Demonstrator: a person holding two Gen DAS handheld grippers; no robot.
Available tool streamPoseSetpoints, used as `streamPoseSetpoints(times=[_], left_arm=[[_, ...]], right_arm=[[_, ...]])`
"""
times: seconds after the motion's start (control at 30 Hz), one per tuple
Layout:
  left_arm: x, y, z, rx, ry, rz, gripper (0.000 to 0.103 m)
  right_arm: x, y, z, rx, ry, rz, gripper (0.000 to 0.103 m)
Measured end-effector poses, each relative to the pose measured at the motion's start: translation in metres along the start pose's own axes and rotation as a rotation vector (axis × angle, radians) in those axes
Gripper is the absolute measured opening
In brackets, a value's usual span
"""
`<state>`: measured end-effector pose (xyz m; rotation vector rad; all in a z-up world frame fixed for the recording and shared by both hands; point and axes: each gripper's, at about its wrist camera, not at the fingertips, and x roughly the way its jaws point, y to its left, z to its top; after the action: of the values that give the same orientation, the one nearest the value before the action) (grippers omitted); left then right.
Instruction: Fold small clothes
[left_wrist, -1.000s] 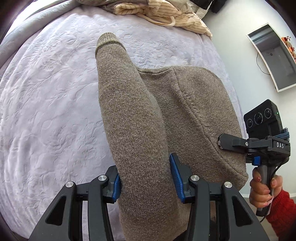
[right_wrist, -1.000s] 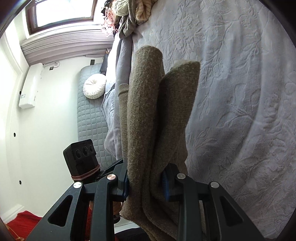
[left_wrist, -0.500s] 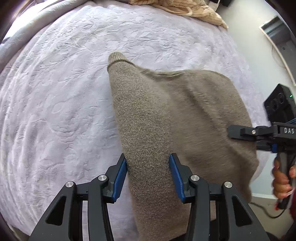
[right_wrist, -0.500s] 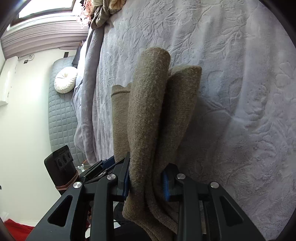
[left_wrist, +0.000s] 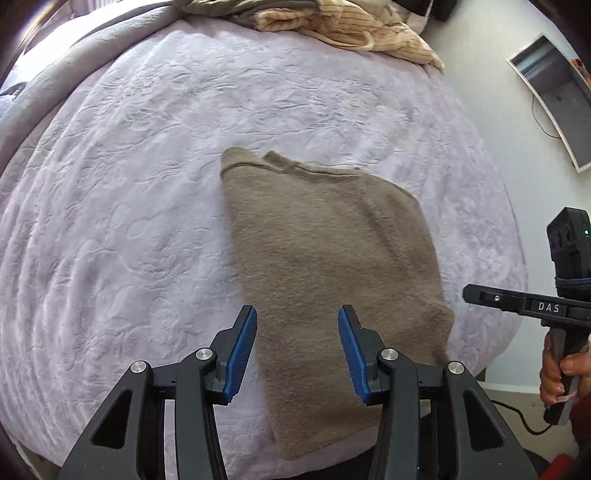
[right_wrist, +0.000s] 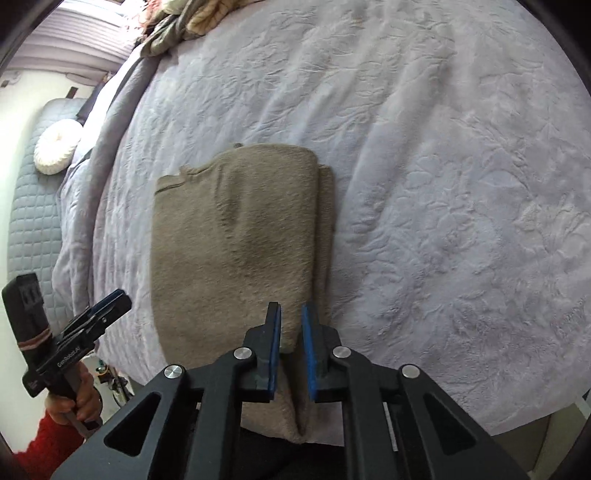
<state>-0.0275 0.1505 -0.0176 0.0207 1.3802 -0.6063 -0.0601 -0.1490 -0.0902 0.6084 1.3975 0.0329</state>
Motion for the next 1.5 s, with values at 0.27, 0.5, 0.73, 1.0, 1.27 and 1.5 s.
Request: streamPoseSetpoints(times=[0.27,0.5,0.73,1.0,1.27,1.5], left_arm=[[0.044,-0.015,-0.017,0.049,0.092,0.005,0.048],[0.044,-0.019,-0.021,0.074,0.095,0.015,0.048],[0.029,-0.019,-0.017,0.058,0.094,0.077,0.048],[0.013,-0.018,-0.011,0.013,0.074,0.183,0.071],[0.006,-0.012,-0.008,-0.044,0.055,0.243,0.09],[0.013,-0.008,-0.01,-0.061,0.081,0.281,0.103]], right_arm=[[0.051,0.015,-0.025,-0.103,0.082,-0.106,0.005],[0.066,-0.006,-0.038,-0.106,0.108,-0.122,0.0],[0.034,-0.015,-0.035,-0.012,0.083,-0.073,0.0],[0.015,-0.008,-0.025,0.03,0.054,-0.117,0.004],[0.025,0.015,-0.019,0.018,0.048,-0.21,0.084],[0.024,0.025,-0.019,-0.033,0.021,-0.274,0.085]])
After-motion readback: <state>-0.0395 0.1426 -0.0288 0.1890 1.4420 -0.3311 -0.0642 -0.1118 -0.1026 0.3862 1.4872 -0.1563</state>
